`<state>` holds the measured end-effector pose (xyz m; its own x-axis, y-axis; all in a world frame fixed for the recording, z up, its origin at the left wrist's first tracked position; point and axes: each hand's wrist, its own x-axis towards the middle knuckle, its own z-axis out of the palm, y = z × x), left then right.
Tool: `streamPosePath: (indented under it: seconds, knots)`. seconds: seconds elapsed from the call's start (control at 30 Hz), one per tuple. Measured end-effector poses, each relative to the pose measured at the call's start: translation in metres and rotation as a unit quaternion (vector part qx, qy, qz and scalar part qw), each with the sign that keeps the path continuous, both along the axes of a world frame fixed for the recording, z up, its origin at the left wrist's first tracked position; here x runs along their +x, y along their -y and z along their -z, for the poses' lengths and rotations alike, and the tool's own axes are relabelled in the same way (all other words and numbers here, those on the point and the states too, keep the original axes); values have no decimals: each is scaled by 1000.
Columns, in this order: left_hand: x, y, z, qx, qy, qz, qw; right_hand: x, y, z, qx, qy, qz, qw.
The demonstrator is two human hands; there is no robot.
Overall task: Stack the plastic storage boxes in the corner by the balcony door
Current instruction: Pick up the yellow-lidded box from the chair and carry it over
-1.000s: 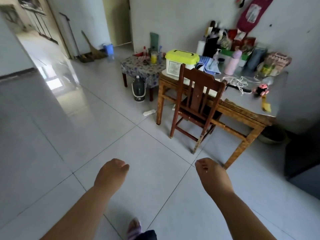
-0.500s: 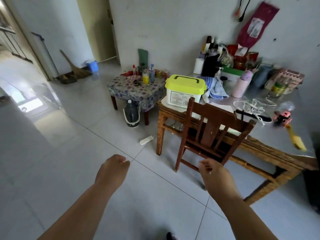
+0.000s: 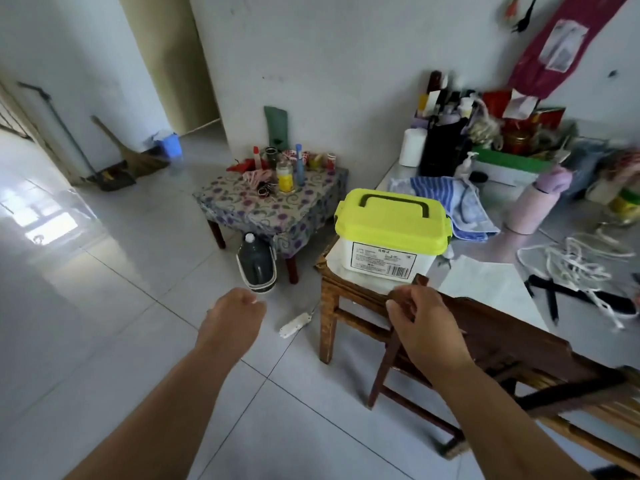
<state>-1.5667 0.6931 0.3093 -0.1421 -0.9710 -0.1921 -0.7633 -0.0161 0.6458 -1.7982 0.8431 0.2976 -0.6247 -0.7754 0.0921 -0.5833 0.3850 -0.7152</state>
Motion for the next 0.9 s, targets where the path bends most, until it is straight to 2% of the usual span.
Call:
streamPosePath:
  seconds: [0.17,0.47,0.67,0.9]
  knots:
    - [-77,84,8,27,-56,65,996,-56,65,-9,-40,5,85,996]
    - [-228,205,33,100,-43,218,970,-160,153,9,88,141,305,938]
    - [-268,240,45,156,-40,253,954,-183,179,36,110,184,372,903]
    - [-284,251,53,192,-45,276,941,-186,191,48,83,219,415,879]
